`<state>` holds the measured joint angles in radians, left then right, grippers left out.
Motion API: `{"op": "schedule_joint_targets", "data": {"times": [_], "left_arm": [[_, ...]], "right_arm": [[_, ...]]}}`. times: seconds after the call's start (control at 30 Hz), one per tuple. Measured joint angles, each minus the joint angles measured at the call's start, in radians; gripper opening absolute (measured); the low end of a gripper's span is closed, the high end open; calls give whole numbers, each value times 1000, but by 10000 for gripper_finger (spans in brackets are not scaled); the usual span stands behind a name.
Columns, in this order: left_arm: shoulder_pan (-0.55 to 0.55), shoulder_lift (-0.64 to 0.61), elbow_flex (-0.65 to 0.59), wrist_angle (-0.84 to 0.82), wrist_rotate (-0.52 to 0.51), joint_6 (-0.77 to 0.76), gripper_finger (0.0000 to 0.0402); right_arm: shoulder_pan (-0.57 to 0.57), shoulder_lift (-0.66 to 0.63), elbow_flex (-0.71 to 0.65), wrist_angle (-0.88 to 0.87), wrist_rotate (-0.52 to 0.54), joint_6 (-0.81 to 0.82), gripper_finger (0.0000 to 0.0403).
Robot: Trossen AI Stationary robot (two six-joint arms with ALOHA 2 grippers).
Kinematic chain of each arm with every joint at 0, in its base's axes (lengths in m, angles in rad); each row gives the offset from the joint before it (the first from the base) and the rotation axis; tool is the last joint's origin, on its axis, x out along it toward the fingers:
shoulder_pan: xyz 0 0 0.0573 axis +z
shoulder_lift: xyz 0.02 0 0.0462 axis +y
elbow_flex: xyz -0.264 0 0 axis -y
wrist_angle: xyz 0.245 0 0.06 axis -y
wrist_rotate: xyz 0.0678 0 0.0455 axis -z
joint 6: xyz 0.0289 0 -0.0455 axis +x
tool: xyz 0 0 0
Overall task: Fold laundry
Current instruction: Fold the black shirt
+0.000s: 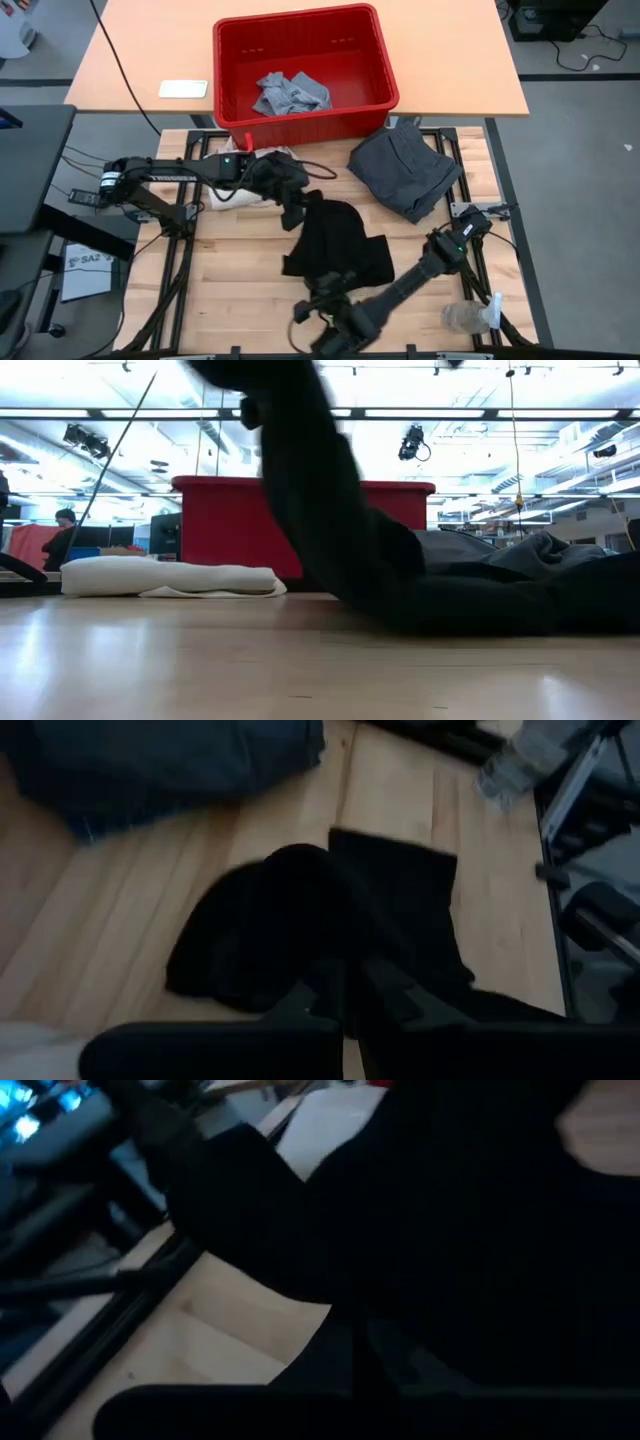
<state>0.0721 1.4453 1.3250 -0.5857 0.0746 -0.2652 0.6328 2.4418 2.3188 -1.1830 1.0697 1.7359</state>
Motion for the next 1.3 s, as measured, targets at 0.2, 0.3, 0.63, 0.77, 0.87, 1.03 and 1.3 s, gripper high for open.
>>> {"op": "schedule_joint_targets", "data": {"times": [0.2,0.3,0.63,0.77,0.87,1.03,1.3], "left_arm": [[-45,109,7,139,-21,-21,13],[-67,174,7,220,-28,-39,13],[-64,273,8,296,-46,-87,13],[-63,272,10,313,-69,-82,13],[-59,272,10,314,-81,-82,13],[-59,272,9,307,-90,-57,13],[-61,272,9,345,-144,-22,13]], "right_arm": [[57,-3,0,-214,-75,323,7],[65,-14,0,-208,-128,333,7],[106,-132,0,-369,-312,379,7],[91,-210,-59,-385,-468,259,7],[54,-265,-151,-388,-605,188,7],[-2,-380,-262,-384,-755,109,7],[-16,-588,-567,-380,-837,360,7]]}}
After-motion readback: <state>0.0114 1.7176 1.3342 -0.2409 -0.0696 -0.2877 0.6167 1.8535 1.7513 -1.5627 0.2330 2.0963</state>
